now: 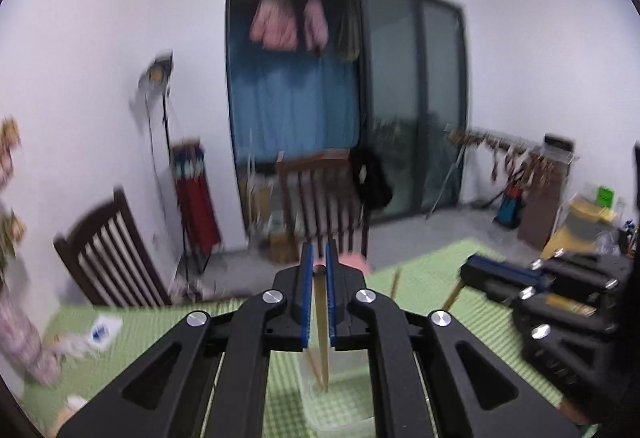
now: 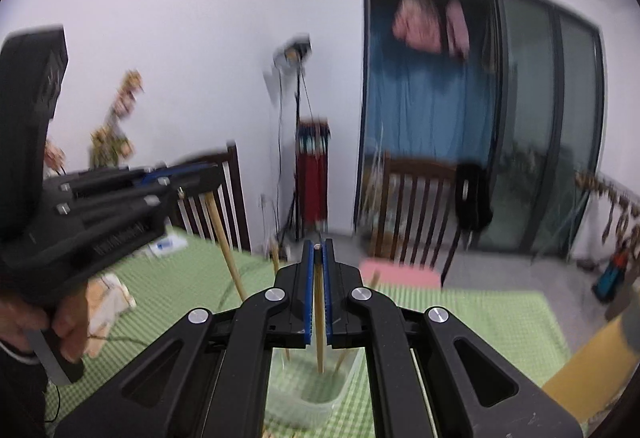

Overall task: Organize utensils
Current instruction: 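Lower the left tool's stick into the clear container while the right tool lowers its stick in, then open the left tool over the container while the right tool releases its stick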

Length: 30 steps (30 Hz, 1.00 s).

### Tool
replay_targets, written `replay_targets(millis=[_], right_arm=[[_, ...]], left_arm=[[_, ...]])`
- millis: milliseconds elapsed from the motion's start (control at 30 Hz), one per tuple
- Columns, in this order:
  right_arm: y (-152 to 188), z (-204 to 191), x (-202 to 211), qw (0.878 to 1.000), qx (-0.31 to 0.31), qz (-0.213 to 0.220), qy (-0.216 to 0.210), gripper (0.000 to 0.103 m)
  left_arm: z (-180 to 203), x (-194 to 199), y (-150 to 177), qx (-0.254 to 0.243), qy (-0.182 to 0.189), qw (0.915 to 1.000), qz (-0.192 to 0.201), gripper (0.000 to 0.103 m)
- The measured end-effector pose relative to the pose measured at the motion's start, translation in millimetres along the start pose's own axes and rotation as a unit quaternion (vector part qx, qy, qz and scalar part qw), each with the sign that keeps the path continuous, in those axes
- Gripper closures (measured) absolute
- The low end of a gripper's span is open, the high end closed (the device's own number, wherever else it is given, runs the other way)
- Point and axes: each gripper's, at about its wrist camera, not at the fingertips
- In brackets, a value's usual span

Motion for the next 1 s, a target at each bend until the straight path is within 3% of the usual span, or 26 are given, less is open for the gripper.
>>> replay_targets(millis=[100,200,333,500,600,667,733,833,933,1000], right_arm=[[20.6,6.0,-22.9,0.999,-0.003,-0.04,0.01,0.099],[36.5,9.6,-32.6,0.998,-0.001,-0.064,0.013,0.099],[49.7,19.5,-37.6,0.995,-0.022,-0.093,0.007,0.098],[54.4,20.7,-27.5,0.995,-0.032,-0.091,0.012,0.098],[57.7,24.8,-22.7,0.994,-0.039,-0.097,0.018,0.096],[60.7,27.5,-14.7,0.994,-0.046,-0.097,0.022,0.086],[62.0,27.8,-4.3,0.994,-0.05,-0.09,0.023,0.068],[63.6,26.4,17.7,0.995,-0.05,-0.077,0.028,0.065],[66.6,24.9,38.2,0.995,-0.052,-0.07,0.038,0.063],[71.2,23.6,51.6,0.995,-0.055,-0.065,0.042,0.061]], left_arm=[[-1.8,-29.7,34.6,0.002,-0.001,0.9996,-0.03,0.1],[-10.7,-46.5,68.5,0.02,0.021,0.9981,-0.055,0.099],[-18.2,-35.5,99.3,0.021,0.044,0.9976,-0.048,0.098],[-24.9,-28.3,117.5,0.018,0.05,0.997,-0.056,0.096],[-24.3,-19.9,130.3,0.023,0.062,0.9958,-0.063,0.074],[-26.3,-9.4,141.0,0.035,0.064,0.9952,-0.066,0.07],[-29.7,1.8,148.6,0.038,0.06,0.9952,-0.068,0.069],[-33.4,24.9,159.0,0.037,0.058,0.9958,-0.06,0.055],[-32.5,52.0,167.8,0.025,0.05,0.9972,-0.05,0.053],[-30.3,69.3,172.6,0.017,0.042,0.9981,-0.042,0.046]])
Point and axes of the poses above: each gripper's, at about its wrist camera, not at the fingertips, and x roughly against the way its jaws point, z to its right, y to its underside, and after that the axes turned 10 degrees about -x, right-handed
